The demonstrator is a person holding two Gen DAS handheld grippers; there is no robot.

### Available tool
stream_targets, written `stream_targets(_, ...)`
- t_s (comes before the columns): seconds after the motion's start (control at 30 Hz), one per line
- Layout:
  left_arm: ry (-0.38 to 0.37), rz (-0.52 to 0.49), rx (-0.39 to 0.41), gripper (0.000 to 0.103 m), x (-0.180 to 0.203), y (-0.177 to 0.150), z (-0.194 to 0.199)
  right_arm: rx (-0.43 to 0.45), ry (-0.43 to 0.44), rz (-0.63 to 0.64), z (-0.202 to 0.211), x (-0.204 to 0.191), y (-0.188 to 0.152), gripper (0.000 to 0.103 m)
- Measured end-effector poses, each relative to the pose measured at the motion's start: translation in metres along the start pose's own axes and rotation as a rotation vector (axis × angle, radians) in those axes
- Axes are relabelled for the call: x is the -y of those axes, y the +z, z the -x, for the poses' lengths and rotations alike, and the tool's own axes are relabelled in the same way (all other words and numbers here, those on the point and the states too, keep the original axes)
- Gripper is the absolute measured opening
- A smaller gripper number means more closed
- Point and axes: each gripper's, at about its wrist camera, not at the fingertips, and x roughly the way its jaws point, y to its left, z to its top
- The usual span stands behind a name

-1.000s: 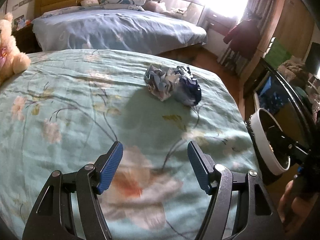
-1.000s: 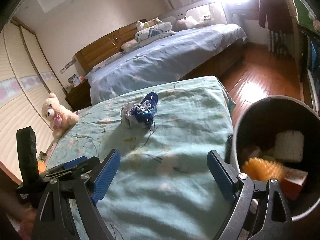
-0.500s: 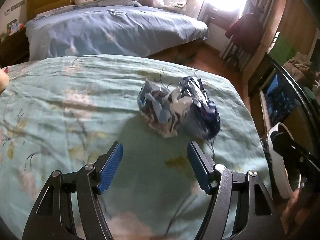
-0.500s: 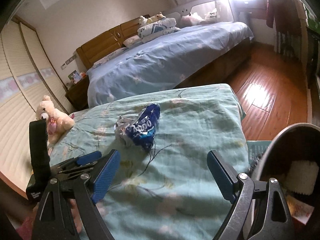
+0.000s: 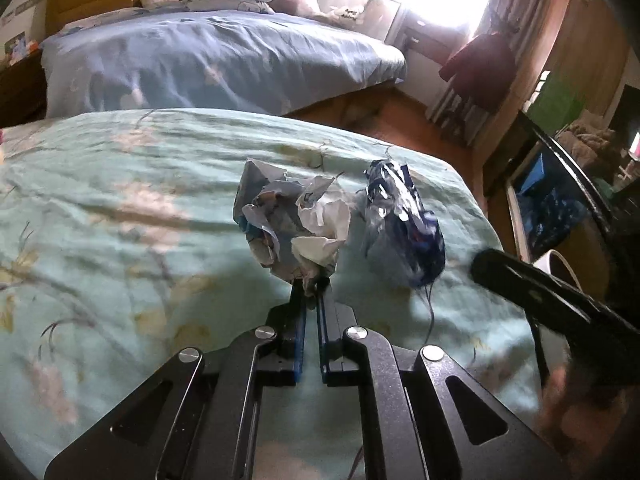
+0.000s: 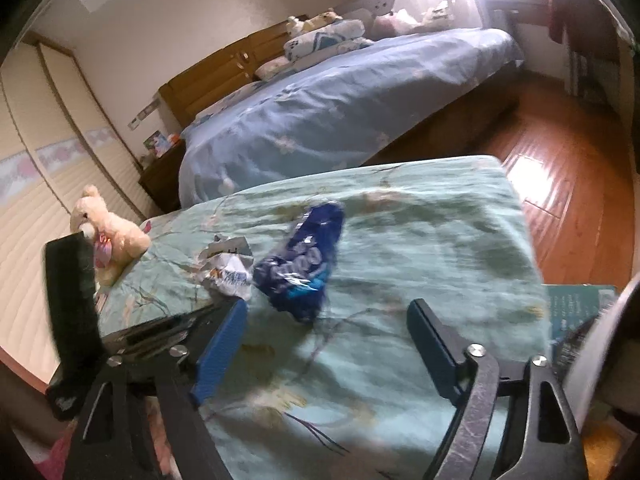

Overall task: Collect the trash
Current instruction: 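Grasp the crumpled paper with the left gripper while the right gripper grasps the blue wrapper, then lift the blue wrapper with the right gripper while the left gripper holds the paper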

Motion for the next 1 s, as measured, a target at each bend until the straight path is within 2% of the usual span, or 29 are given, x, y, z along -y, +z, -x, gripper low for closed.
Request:
stream_targets(0.17, -0.007, 0.035, -0.006, 0.005, -0.011, -0.019, 0.017, -0.021, 0.011, 0.007, -0.028, -0.014, 0.005, 0.070)
stream_targets(0.23, -0.006, 0.047, -0.008, 0.005, -0.013, -0.025, 0.021, -0.036, 0.021, -0.003, -0.038, -0.016, 0.007, 0.063)
stream_targets(0.3, -0.008, 0.059, -0.008, 0.005, -0.015, -0.029, 0.024, -0.050, 0.016, 0.000, -0.047, -0.019, 0.006, 0.048)
stream_targets(0.4, -0.012, 0.076, -0.005, 0.005, -0.018, -0.036, 0.032, -0.033, 0.010, 0.010, -0.041, -0.022, 0.002, 0.043)
stream_targets(0.6, -0.021, 0.062, 0.007, 0.004, -0.008, -0.048, 0.046, -0.005, 0.007, 0.028, -0.008, -0.022, -0.016, 0.040)
stream_targets(1.0, -0.042, 0.009, 0.015, 0.004, 0.026, -0.074, 0.074, 0.043, -0.004, -0.022, 0.065, -0.015, -0.067, 0.040)
